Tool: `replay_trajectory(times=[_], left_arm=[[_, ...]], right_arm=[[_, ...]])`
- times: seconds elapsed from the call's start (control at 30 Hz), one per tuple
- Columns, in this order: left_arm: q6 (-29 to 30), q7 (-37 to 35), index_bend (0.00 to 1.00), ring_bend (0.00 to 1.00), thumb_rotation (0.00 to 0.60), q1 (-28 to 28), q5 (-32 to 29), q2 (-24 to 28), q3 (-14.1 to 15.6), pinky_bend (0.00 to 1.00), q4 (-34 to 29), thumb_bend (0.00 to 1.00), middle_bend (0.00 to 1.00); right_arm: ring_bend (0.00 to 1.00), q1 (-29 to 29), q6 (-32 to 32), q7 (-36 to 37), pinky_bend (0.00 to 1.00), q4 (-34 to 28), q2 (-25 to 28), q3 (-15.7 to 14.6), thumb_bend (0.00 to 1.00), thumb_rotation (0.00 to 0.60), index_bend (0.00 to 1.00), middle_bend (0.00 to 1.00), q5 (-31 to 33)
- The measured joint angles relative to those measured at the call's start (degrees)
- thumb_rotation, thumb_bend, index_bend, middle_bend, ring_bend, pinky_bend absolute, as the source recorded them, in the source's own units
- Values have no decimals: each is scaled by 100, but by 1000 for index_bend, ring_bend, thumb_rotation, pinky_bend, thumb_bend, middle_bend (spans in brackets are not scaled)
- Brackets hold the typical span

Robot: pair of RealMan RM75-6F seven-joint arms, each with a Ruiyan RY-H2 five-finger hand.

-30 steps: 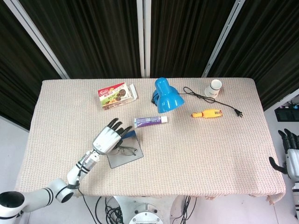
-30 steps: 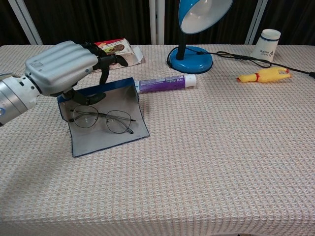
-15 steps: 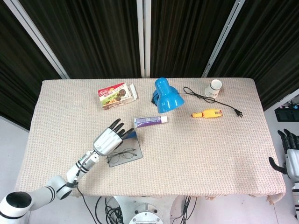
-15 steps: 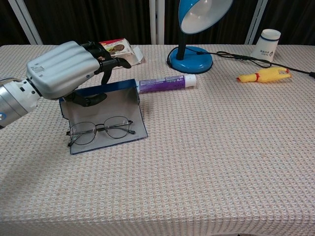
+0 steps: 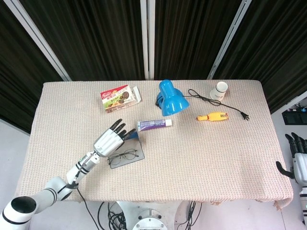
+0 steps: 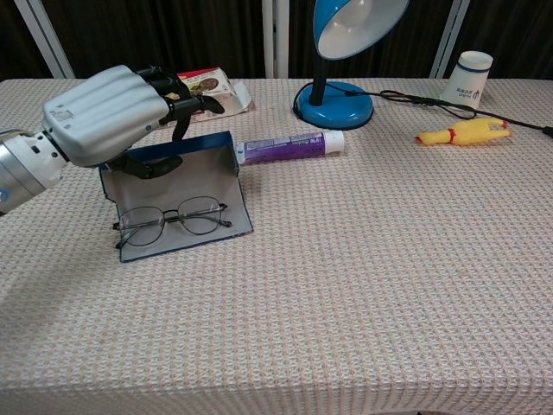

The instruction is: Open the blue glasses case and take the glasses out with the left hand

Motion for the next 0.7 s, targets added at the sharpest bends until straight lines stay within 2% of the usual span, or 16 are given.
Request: replay_trajectory(times=[0.03,0.1,0.2,0.27,0.37,0.5,0.7], left_arm=[[-39,-36,151,177,600,5,-36,0,-8,201,-12,321,394],[-121,-109,114,88,600,24,-138,5,-42,191,-76,305,209],[-206,-156,94,35,600,67,-330,13,-148,175,-204,301,79],[-289,-172,90,22,600,99,-477,27,-228,166,-317,299,35],[-449,-205,90,22,600,149,-681,81,-320,164,-561,298,41],[-647,-229,98,28,600,239,-975,222,-437,166,-1136,298,154],[-953,-4,150,128,600,445,-1541,685,-575,197,-2730,286,239]], right_arm=[[0,0,0,1,0,1,0,1,248,600,0,3,1],[0,0,-1,-2,0,1,0,0,248,600,0,3,2],[0,0,-16,-6,0,-2,7,-5,249,600,0,3,11],[0,-1,-18,-5,0,-1,9,-5,249,600,0,3,15],[0,-4,-17,2,0,0,11,-2,249,600,0,3,22],[0,2,-26,5,0,6,11,4,248,600,0,3,30],[0,12,-45,36,0,27,-3,6,249,600,0,3,31]])
